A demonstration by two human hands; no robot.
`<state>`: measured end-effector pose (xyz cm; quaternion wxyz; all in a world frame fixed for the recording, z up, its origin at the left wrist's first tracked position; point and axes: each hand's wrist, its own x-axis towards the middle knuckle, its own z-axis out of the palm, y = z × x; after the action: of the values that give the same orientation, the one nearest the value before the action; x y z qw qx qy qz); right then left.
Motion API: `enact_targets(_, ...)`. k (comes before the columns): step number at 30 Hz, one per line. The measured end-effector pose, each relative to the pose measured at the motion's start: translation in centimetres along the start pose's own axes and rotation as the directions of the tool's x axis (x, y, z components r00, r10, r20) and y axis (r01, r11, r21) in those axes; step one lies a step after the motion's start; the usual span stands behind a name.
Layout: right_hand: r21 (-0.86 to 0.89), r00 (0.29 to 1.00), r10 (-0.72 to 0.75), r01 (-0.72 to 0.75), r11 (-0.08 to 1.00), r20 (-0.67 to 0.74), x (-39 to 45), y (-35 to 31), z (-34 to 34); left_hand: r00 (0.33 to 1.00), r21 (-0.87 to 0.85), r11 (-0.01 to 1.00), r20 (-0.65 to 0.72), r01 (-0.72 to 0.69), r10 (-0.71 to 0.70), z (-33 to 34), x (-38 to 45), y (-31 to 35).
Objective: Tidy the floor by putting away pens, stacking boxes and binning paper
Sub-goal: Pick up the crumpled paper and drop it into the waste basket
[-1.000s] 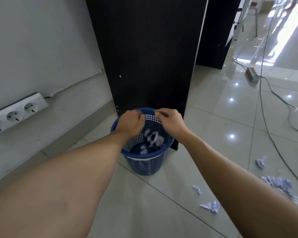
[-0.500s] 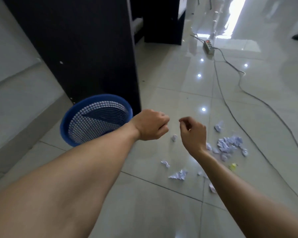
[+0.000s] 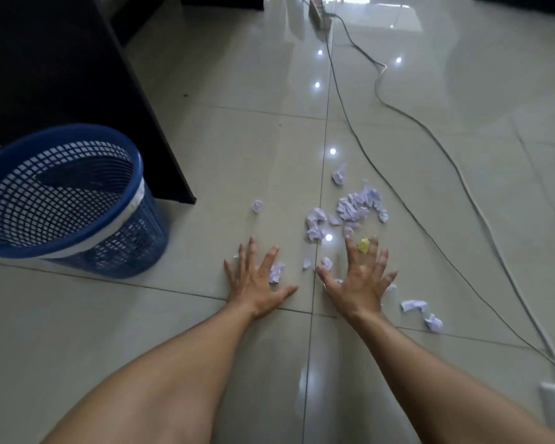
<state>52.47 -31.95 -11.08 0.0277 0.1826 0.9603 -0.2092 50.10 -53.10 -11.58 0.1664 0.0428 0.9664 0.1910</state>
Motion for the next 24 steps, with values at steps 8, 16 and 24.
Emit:
enact_targets(8, 0.034, 0.983, -0.176, 0.178, 0.983, -0.055, -0.4, 1.8, 1.7, 0.959, -0.159, 0.955, -0.174, -0.25, 0.222, 3.4, 1.0, 3.2)
enact_targets(16, 0.254, 0.957, -0.045, 0.121, 0.96, -0.285, 3.1, 2.8, -1.2, 0.907, -0.16, 0.942, -0.356, -0.296, 0.224, 1.6, 3.4, 7.1)
enact_targets(24, 0.169, 0.997, -0.08, 0.079, 0.982, 0.002, 6.4, 3.9, -1.6, 0.944, -0.059, 0.948, -0.127, -0.314, 0.305, 4.0, 4.2, 8.3)
